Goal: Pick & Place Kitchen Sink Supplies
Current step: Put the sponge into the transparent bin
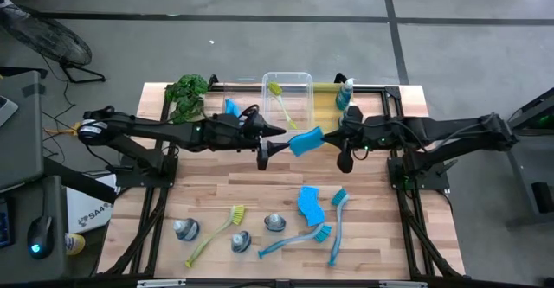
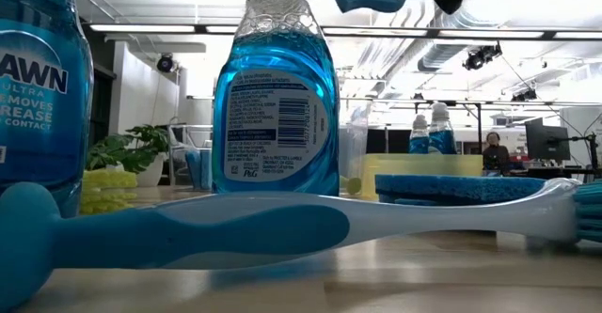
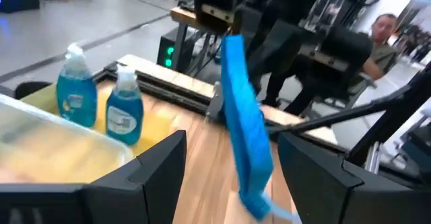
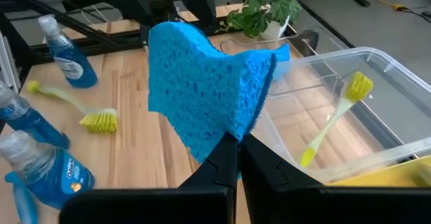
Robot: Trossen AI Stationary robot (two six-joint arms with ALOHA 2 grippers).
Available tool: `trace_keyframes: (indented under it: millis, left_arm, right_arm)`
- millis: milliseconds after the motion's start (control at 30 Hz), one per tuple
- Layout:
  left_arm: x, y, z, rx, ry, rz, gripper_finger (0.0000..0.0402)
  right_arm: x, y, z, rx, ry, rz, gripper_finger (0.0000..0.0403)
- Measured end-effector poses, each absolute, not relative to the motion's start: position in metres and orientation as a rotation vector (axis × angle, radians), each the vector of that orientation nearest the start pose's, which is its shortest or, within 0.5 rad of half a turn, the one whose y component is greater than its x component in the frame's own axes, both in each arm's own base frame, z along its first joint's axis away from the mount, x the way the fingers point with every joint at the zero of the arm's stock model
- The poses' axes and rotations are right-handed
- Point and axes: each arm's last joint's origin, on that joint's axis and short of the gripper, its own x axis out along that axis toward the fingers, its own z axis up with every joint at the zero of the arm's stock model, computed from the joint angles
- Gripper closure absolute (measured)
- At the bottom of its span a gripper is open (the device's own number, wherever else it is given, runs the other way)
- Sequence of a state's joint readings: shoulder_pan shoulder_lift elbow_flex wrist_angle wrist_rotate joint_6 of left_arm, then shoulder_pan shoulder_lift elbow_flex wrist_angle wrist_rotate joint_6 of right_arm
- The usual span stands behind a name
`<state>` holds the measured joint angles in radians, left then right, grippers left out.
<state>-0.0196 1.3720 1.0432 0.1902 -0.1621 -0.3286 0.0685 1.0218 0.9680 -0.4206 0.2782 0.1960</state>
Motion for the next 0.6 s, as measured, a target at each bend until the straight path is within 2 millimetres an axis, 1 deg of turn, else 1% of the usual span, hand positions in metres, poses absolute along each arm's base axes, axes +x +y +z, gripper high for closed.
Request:
trace_keyframes:
  millis: [133,233,467,600]
  left_arm:
    - [0.3174,-0.0017,0.322,-0.377,0.127,0.167,0.017]
    - [0.3194,-0.0019,0.3186,-0.385,0.143,0.166,0.017]
    - [0.3192,-0.0023,0.3194,-0.413,0.139,0.15,0.0171]
    - [0.3193,-0.003,0.3195,-0.417,0.143,0.128,0.0191]
  right_arm:
    - [0.2198,0.0082,0.332,0.103,0.431,-0.205,0.0403]
    - [0.2207,0.008,0.3329,0.102,0.419,-0.216,0.0403]
    - [0.2211,0.0078,0.3333,0.101,0.413,-0.22,0.0403]
    - [0.2222,0.0062,0.3357,0.106,0.384,-0.229,0.0403]
